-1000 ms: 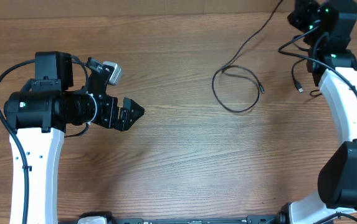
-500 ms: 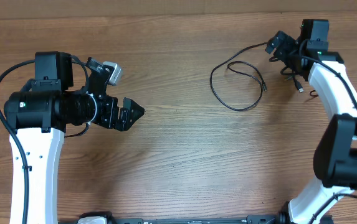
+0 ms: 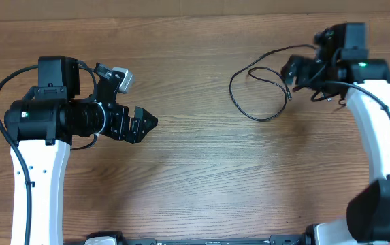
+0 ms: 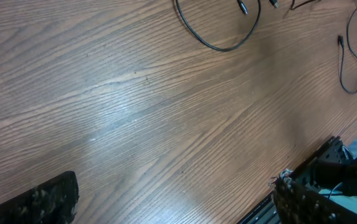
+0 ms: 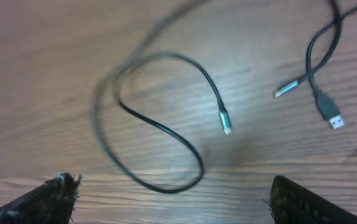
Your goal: Untangle cables
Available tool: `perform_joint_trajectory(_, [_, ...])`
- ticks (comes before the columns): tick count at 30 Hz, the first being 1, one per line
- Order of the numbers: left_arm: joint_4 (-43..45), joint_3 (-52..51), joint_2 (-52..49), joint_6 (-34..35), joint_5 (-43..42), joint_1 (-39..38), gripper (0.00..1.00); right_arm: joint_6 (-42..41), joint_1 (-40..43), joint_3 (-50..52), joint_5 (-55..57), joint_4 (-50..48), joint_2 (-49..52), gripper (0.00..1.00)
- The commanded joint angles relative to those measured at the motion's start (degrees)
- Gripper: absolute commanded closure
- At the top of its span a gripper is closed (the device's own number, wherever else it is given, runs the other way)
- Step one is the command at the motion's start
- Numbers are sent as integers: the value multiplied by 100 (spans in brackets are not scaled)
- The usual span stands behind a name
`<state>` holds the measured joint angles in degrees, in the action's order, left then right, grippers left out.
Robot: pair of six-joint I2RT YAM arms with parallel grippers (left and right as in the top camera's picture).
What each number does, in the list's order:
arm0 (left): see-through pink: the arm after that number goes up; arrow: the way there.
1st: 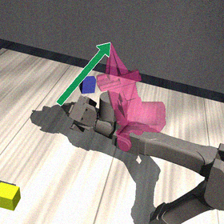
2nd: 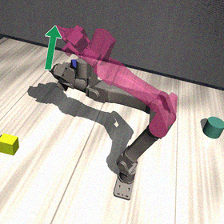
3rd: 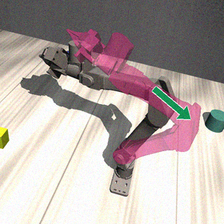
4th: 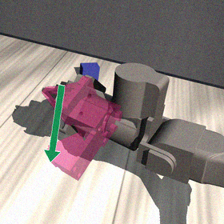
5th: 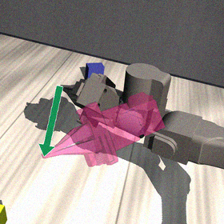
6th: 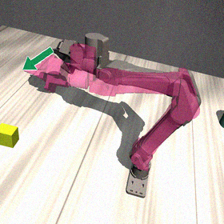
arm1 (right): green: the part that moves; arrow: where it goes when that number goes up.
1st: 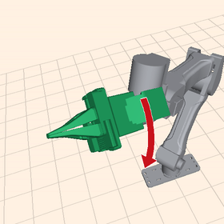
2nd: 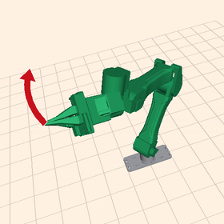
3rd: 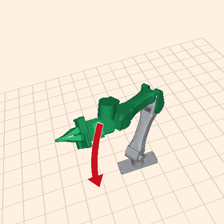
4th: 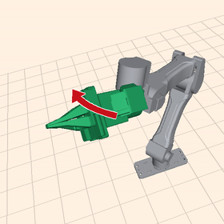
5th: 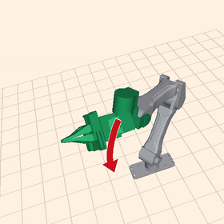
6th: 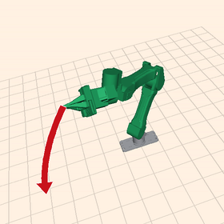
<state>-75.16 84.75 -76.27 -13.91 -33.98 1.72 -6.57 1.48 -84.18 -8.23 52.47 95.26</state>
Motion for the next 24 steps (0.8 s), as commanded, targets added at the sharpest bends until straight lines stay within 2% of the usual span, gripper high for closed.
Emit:
perform_joint_trajectory(1, [17, 85, 63, -109, -2, 17, 0, 348, 50, 540, 101, -404, 402, 2])
perform_joint_trajectory(7, [17, 85, 63, -109, -2, 17, 0, 1145, -44, 868, -592, -704, 883, 5])
perform_joint_trajectory(10, [17, 85, 63, -109, -2, 17, 0, 1158, -116, 1029, -597, -1001, 1045, 9])
perform_joint_trajectory(12, [17, 85, 63, -109, -2, 17, 0, 1152, -127, 1176, -601, -1349, 1128, 22])
perform_joint_trajectory(13, [17, 85, 63, -109, -2, 17, 1, 1132, -127, 1231, -601, -1550, 1169, 35])
perform_joint_trajectory(14, [17, 85, 63, -109, -2, 17, 1, 1104, -127, 1255, -601, -1720, 1196, 60])
perform_joint_trajectory(15, [17, 85, 63, -109, -2, 17, 0, 1019, -127, 1255, -601, -1930, 1215, 76])
perform_joint_trajectory(16, [17, 85, 63, -109, -2, 17, 0, 876, -127, 1255, -601, -2170, 1215, 88])
perform_joint_trajectory(17, [17, 85, 63, -109, -2, 17, 0, 765, -127, 1252, -603, -2413, 1213, 96])
perform_joint_trajectory(24, [17, 85, 63, -109, -2, 17, 0, 181, -129, 592, -603, -3713, 1213, 96])
